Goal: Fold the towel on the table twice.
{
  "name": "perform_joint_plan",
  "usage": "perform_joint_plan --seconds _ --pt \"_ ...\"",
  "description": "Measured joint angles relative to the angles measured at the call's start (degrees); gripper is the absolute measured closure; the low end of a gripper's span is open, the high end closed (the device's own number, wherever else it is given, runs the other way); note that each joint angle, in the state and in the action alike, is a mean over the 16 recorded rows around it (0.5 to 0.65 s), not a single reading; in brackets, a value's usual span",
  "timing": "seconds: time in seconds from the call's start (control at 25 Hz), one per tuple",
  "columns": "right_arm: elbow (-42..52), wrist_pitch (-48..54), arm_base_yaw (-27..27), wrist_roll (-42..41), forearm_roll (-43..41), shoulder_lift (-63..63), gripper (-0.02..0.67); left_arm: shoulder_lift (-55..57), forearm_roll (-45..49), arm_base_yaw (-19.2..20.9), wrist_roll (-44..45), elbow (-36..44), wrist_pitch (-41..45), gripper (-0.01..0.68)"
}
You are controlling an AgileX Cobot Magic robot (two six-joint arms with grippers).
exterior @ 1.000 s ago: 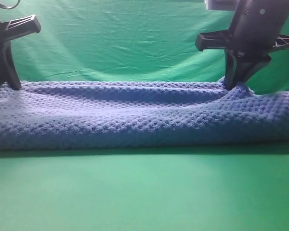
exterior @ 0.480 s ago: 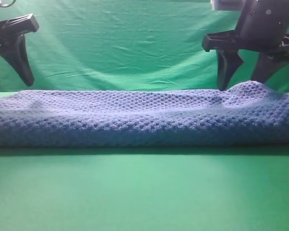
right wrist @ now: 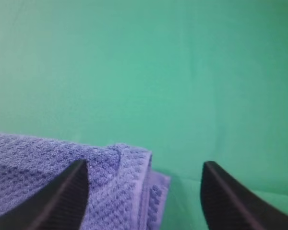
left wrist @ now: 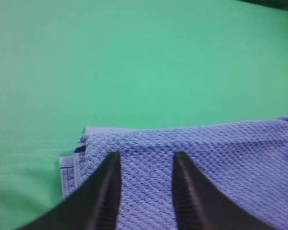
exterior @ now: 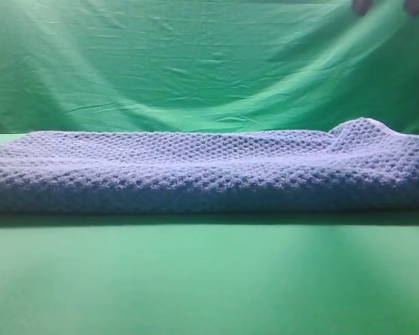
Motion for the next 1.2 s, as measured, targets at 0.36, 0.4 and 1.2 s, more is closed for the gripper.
perform_joint_plan --seconds 0.36,0.4,1.2 --pt "0.1 15.2 0.0 -1.5 0.2 -22.1 0.581 -19.9 1.5 0.0 2.5 0.0 10.7 0.65" --pt "0.2 16.6 0.0 -1.8 0.2 -24.6 0.602 -22.0 1.9 0.0 2.8 0.1 12.0 0.661" --pt "13.7 26.0 0.0 -18.8 11.7 -66.3 0.649 -60.5 14.4 0.0 -3.9 8.4 27.8 0.673"
